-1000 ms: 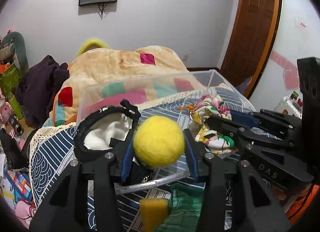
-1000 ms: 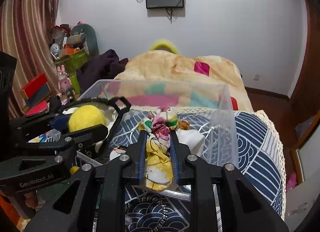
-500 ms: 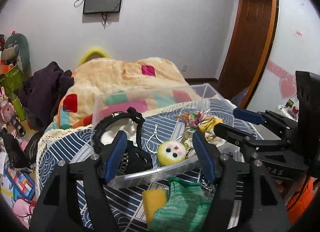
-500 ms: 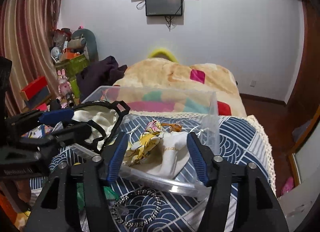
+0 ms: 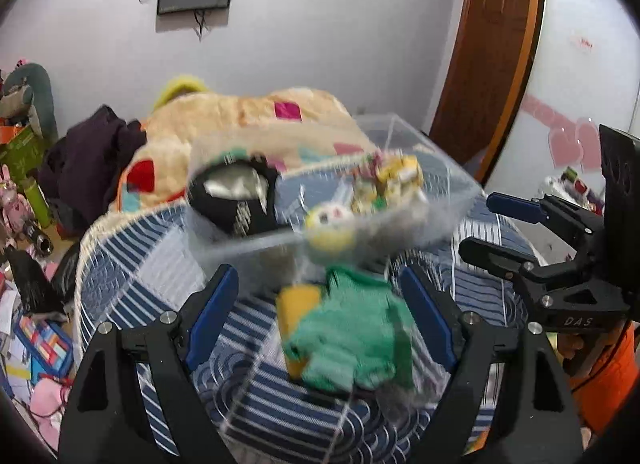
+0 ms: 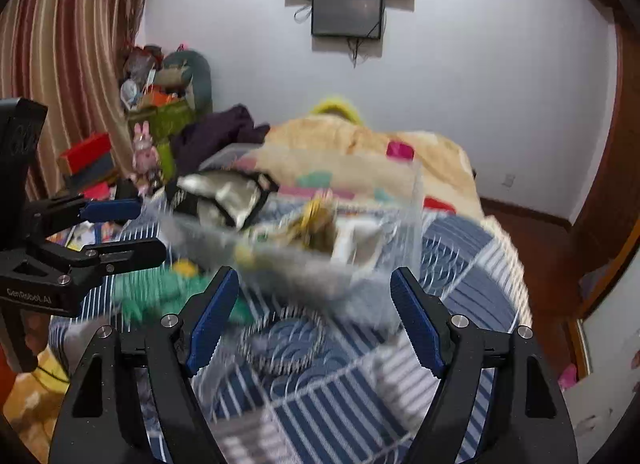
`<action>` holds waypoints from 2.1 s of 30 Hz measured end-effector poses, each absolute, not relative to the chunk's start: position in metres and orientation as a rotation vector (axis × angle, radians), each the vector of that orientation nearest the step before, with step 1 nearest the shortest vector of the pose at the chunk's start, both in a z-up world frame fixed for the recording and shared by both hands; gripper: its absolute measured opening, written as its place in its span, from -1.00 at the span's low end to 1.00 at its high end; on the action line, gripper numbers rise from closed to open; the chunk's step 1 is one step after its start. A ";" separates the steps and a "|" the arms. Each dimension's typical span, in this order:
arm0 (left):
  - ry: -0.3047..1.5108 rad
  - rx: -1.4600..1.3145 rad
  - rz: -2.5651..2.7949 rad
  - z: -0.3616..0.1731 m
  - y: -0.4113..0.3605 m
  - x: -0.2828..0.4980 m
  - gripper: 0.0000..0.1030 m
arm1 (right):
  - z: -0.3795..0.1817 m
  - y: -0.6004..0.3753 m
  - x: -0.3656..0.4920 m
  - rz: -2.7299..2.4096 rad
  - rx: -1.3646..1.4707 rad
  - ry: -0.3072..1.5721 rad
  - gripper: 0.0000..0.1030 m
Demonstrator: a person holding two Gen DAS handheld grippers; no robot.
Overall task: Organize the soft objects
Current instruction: 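Drop the green glove with the left tool while the right drops the beaded bracelet in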
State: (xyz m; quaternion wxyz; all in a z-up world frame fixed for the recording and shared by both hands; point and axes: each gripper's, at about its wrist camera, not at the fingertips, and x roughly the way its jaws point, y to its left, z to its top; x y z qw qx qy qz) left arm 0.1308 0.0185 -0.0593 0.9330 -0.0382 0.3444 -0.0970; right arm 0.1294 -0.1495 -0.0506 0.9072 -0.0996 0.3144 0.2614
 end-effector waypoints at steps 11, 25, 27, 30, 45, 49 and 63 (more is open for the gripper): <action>0.719 -0.101 -0.213 -0.080 0.002 0.115 0.47 | -0.091 -0.146 0.139 0.574 -0.170 0.806 0.39; 0.661 -0.075 -0.204 -0.075 0.001 0.110 -0.01 | -0.098 -0.160 0.143 0.529 -0.128 0.821 -0.34; 0.660 -0.083 -0.205 -0.075 0.002 0.113 -0.11 | -0.100 -0.164 0.145 0.517 -0.121 0.824 -0.55; 0.656 -0.105 -0.205 -0.075 0.003 0.115 -0.20 | -0.101 -0.170 0.145 0.521 -0.090 0.825 -0.73; 0.567 -0.097 -0.204 -0.048 0.008 0.094 -0.63 | -0.073 -0.178 0.107 0.564 -0.113 0.723 -0.78; 0.527 -0.102 -0.199 -0.033 0.012 0.086 -0.63 | -0.056 -0.182 0.097 0.567 -0.120 0.664 -0.78; 0.365 -0.114 -0.125 0.010 0.029 0.096 -0.63 | -0.003 -0.178 0.109 0.557 -0.048 0.484 -0.78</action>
